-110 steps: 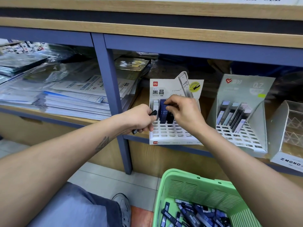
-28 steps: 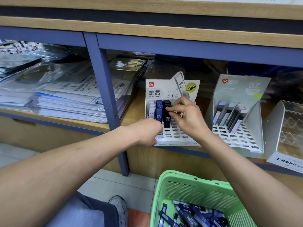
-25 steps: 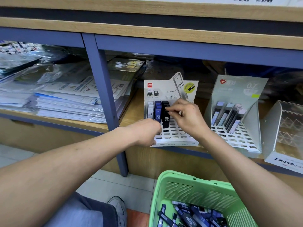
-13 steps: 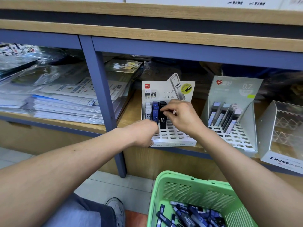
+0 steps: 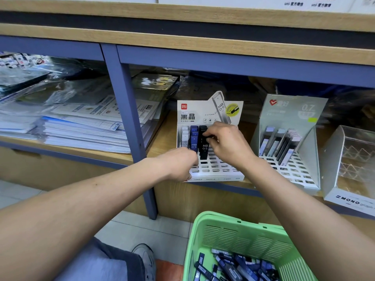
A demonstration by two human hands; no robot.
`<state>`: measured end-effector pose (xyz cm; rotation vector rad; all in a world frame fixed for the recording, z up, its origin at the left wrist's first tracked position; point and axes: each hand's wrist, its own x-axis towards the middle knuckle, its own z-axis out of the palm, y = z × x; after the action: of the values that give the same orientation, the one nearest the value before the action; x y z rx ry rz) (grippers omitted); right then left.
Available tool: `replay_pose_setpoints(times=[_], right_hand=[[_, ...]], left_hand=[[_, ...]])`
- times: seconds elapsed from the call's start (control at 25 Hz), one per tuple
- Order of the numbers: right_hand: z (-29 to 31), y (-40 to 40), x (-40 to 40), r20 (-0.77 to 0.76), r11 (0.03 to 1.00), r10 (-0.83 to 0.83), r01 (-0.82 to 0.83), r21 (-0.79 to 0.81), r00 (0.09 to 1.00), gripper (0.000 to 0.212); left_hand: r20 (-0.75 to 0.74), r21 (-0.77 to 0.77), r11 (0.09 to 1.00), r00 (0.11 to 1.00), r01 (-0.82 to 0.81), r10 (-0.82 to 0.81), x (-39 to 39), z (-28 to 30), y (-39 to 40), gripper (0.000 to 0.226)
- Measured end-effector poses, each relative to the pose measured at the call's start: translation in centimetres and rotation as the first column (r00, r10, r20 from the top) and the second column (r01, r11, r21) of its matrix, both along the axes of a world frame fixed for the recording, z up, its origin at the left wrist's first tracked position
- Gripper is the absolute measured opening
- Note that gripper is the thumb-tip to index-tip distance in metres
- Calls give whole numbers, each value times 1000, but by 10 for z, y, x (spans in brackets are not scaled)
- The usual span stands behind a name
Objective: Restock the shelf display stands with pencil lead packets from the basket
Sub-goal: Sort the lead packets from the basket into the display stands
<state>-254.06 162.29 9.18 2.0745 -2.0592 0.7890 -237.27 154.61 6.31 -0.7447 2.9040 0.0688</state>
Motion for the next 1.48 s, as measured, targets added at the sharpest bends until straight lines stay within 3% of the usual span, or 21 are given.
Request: replay_pose_setpoints(times=[0.2,0.76,0.92,1.16,1.36,1.48], right_hand=[[-6,8,4,147,997,-80,82,-4,986,43],[-2,11,10,137,997,-54,60,-46,989,44],[2,14,11,71,998,-43,40,40,997,46],[7,14,12,88,995,-59,52,81,994,44],[3,24,7,160,983,-151,165,-81,975,51],[-7,53,4,150,975,-123,148,-166,981,44]], left_hand=[[0,6,1000,1000,-10,10,0,2,1,33],[1,-2,1000,1000,-22,22,0,7,7,35],[6,-9,1000,1000,-30,30,0,5,7,33],[2,-7,999,999,-36,36,0,4,6,33],[3,-17,999,999,-47,47,3,15,15,36],[-75,-46,998,996,-48,44,-1,28,33,28]])
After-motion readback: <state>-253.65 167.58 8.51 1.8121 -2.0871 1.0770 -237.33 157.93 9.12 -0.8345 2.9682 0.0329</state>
